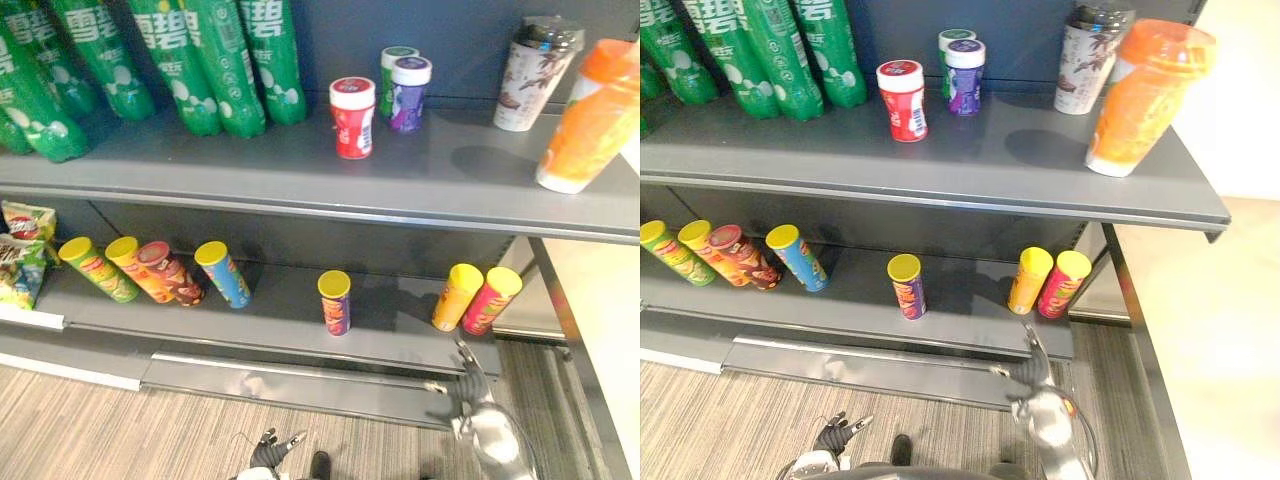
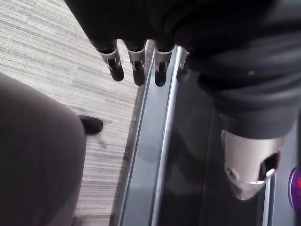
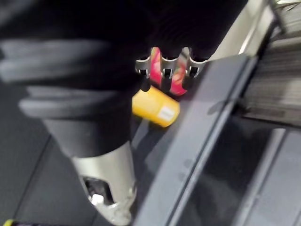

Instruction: Put the gum and the chips on the shelf.

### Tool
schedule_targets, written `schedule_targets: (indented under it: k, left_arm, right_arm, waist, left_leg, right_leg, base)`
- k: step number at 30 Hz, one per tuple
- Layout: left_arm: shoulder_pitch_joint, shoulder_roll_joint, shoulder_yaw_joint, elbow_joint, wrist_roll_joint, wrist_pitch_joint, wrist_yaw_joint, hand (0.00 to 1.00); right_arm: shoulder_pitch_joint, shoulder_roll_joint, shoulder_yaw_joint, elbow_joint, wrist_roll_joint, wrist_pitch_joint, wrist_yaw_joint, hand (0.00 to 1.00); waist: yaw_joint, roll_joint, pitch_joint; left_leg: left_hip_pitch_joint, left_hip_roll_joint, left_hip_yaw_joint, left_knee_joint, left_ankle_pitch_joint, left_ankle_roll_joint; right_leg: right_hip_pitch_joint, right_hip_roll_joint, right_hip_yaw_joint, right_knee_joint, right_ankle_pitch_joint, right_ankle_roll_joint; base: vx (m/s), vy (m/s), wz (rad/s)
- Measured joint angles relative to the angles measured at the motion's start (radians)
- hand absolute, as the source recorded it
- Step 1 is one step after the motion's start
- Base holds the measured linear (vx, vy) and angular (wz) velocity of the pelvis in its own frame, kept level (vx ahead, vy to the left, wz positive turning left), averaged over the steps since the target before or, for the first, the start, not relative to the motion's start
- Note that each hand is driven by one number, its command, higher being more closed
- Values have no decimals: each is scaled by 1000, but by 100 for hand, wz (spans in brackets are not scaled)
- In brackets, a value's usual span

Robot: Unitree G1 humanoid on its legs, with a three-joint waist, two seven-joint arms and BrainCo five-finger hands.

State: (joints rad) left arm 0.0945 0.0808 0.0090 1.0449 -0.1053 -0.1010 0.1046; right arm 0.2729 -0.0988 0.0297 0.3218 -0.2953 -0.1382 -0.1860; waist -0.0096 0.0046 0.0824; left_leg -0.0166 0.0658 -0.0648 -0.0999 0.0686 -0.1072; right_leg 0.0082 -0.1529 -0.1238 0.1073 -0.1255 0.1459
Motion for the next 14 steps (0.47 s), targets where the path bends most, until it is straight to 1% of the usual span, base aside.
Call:
schedule_targets:
  k: [1, 3, 4, 5, 6, 9, 10, 11, 13, 14]
  left_arm:
    - [3, 0, 7, 10, -2, -3, -1, 0]
    - [5, -1, 11, 13, -2, -5, -1, 0]
    - [5, -2, 14, 14, -2, -5, -1, 0]
    - [6, -2, 18, 16, -3, -5, -1, 0]
    - [6, -2, 18, 18, -4, -5, -1, 0]
    - [9, -2, 18, 22, -10, -6, -1, 0]
    - [9, -2, 18, 22, -11, -7, -1, 0]
    - [8, -2, 19, 23, -12, -7, -1, 0]
    - [6, -4, 32, 30, -12, -6, -2, 0]
    - [6, -5, 38, 31, -12, -6, -2, 0]
  right_arm:
    - [52, 1, -29, 8, 0, -1, -1, 0]
    - [91, 1, -55, 28, -1, -5, -3, 0]
    - [104, 1, -68, 65, -1, -8, -4, 0]
    - [116, 4, -88, 149, 0, -7, -3, 0]
    - [117, 8, -100, 183, 0, -6, -3, 0]
    - [106, 34, -179, 381, 12, -5, -5, 0]
    - [81, 51, -234, 466, 58, -3, -12, 0]
    - [64, 58, -267, 509, 78, 3, -15, 0]
    - [14, 77, -380, 673, 191, 39, -26, 0]
    - [4, 77, -411, 712, 214, 49, -25, 0]
  waist:
    - [-13, 1, -2]
    - [-18, 2, -4]
    - [-18, 2, -5]
    - [-17, 0, -9]
    - [-17, 0, -12]
    - [-19, -1, -20]
    - [-20, 0, -21]
    - [-19, -1, -21]
    - [-18, -3, -21]
    - [-18, -4, -21]
  left_leg:
    - [0, 1, 0, 0, -4, 4]
    - [0, 2, 6, 0, -8, 4]
    - [1, 4, 12, 0, -10, 4]
    - [2, 9, 23, 0, -13, 0]
    - [2, 11, 25, 0, -15, -2]
    - [2, 18, 30, 0, -22, -10]
    - [3, 21, 35, 0, -23, -9]
    - [3, 24, 39, 0, -23, -8]
    - [12, 28, 54, 1, -26, -8]
    - [17, 28, 56, 1, -28, -8]
  right_leg:
    - [0, 0, 0, -1, -1, -2]
    - [-3, 2, 7, -1, -2, -2]
    - [-5, 5, 13, -1, -2, -3]
    - [-8, 9, 21, -2, -2, -3]
    - [-10, 11, 23, -2, -2, -3]
    - [-14, 19, 29, -2, -6, -10]
    - [-17, 23, 33, -2, -7, -13]
    - [-19, 25, 37, -2, -8, -14]
    - [-16, 31, 49, -2, -8, -15]
    - [-13, 31, 51, -2, -8, -15]
  base:
    - [0, 0, 0]
    - [15, -3, -9]
    - [31, -8, -20]
    - [33, -11, -18]
    - [51, -21, -16]
    - [75, -26, -7]
    - [75, -24, -10]
    - [91, -28, -18]
    - [90, -21, -18]
    - [63, -11, -8]
